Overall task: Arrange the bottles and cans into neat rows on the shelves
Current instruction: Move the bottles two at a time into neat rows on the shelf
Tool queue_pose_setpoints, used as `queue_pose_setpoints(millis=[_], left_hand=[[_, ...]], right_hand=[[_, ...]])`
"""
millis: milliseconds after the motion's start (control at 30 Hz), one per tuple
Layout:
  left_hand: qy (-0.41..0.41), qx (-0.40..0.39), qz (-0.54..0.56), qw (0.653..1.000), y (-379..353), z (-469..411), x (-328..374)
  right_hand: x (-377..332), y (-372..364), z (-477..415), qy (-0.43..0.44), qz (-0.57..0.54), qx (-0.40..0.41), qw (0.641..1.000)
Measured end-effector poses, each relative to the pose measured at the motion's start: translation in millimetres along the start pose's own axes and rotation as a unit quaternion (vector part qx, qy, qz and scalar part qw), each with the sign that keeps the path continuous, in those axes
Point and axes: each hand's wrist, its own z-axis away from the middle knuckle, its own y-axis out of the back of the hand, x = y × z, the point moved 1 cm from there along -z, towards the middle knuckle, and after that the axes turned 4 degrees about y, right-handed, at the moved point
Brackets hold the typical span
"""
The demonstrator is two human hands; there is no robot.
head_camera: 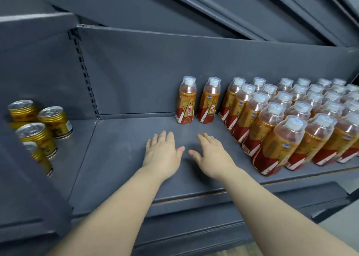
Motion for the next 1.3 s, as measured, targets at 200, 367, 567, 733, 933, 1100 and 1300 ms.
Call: queue_pose_setpoints(millis=[200,367,567,733,933,1100,1300], left_hand=[[0.027,0.004,-0.014,1.000,-6.6,66.9,-5.9],[0.053,0.019,-0.029,0.998,-12.8,127.8,-15.5],[0.082,0.044,-0.038,0.995,-13.5,185.7,-41.3],[0.107,0.068,-0.057,0.990,-7.4,225.1,-74.0],[0.156,0.090,-0.057,0.982,6.8,268.7,-130.5],[0.206,0.111,-0.058,0.970,27.6,310.4,-202.0],[0.273,0.130,-0.067,0.951,58.7,368.0,-302.0]], right_hand=[[-4.4,-10.5,52.9,0.040,-0.013,-0.019,0.999],[-14.7,-23.6,99.9,0.073,-0.025,-0.034,0.996],[-41.5,-34.7,145.3,0.123,-0.039,-0.040,0.991],[-79.4,-48.4,166.8,0.179,-0.036,-0.008,0.983],[-148.3,-74.2,182.4,0.261,-0.018,-0.050,0.964],[-229.8,-101.5,193.0,0.321,-0.009,-0.097,0.942],[-337.7,-139.8,204.9,0.353,-0.004,-0.135,0.926]])
